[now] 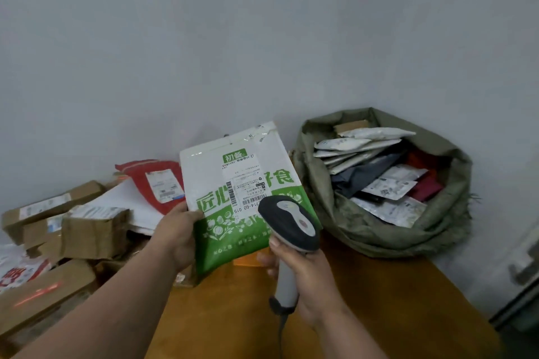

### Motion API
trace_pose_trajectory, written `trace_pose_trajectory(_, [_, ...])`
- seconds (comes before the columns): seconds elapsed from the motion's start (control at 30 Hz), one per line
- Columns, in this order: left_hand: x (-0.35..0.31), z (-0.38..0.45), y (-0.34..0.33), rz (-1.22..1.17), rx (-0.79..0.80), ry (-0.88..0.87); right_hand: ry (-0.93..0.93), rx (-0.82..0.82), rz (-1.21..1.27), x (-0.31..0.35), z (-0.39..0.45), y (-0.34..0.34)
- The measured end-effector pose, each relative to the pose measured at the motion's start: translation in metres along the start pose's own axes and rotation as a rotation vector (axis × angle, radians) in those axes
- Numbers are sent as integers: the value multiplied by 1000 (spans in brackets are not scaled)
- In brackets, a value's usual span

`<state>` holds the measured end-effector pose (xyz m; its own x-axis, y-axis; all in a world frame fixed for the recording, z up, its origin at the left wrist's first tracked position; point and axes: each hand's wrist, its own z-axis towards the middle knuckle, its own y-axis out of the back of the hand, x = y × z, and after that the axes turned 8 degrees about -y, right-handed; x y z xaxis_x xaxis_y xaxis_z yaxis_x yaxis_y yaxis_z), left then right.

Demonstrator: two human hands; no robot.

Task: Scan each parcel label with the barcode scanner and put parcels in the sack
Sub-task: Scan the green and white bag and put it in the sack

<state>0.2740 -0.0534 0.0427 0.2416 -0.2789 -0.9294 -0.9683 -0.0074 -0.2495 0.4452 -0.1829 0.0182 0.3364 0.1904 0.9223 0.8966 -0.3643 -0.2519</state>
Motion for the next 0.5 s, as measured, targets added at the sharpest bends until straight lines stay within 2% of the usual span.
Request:
trace_pose_trajectory(0.13, [-6,28,-51,51,183,10,92,-158,93,22,28,18])
trace_pose_trajectory(0.3, [-9,61,-122,106,467,-25,258,-324,77,57,67,53])
trace_pose_trajectory(0.5, [-19,108,-230,267,554,-131,414,-438,80,120,140,106])
